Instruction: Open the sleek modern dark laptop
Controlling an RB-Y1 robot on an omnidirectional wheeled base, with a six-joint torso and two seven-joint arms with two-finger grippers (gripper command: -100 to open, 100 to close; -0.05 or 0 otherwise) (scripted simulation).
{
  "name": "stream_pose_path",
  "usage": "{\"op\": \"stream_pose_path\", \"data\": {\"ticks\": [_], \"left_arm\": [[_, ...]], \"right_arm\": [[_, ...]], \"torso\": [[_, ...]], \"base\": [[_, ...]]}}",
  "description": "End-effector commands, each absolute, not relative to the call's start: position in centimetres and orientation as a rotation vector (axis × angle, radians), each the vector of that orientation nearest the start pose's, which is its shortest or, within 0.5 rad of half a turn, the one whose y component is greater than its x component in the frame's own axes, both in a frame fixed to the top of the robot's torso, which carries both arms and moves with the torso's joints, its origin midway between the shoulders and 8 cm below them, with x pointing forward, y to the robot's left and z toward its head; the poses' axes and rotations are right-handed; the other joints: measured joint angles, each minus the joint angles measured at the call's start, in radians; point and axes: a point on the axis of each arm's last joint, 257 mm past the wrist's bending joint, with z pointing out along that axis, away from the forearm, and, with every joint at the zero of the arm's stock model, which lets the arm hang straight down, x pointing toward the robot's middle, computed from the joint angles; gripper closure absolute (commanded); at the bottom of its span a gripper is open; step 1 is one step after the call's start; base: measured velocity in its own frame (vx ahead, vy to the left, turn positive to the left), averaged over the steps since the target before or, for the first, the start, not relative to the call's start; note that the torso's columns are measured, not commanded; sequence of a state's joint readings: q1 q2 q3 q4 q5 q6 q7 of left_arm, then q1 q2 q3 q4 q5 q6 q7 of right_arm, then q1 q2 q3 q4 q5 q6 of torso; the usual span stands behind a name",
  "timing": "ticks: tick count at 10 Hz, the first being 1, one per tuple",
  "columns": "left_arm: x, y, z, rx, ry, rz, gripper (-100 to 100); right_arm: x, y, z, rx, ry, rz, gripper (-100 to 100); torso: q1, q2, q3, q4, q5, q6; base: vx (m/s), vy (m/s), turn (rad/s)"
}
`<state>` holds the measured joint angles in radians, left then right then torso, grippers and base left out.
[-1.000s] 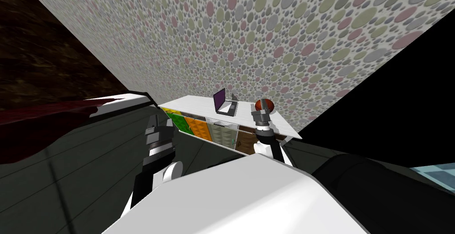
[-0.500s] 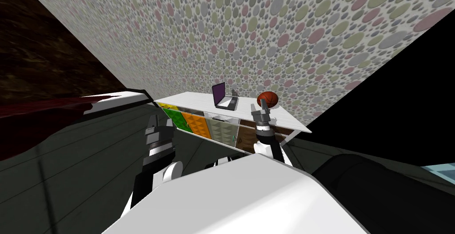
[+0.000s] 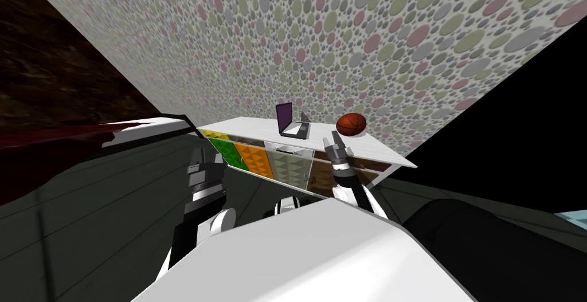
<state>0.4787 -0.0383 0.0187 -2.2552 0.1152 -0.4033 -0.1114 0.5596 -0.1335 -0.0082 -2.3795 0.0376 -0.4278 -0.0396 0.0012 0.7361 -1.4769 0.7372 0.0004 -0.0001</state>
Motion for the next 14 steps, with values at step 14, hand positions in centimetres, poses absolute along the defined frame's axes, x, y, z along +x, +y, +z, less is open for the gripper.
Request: {"op": "stream_pose_path", "data": {"ticks": [14], "left_arm": [[36.2, 30.3, 0.1, -0.794, 0.612, -1.241, 0]], "right_arm": [[33.3, -41.4, -8.1, 0.177, 1.497, 0.146, -100]], "torso": [[-0.002, 0.000, 0.000, 0.000, -0.001, 0.000]], "base": [[0.104, 0.193, -0.046]]}}
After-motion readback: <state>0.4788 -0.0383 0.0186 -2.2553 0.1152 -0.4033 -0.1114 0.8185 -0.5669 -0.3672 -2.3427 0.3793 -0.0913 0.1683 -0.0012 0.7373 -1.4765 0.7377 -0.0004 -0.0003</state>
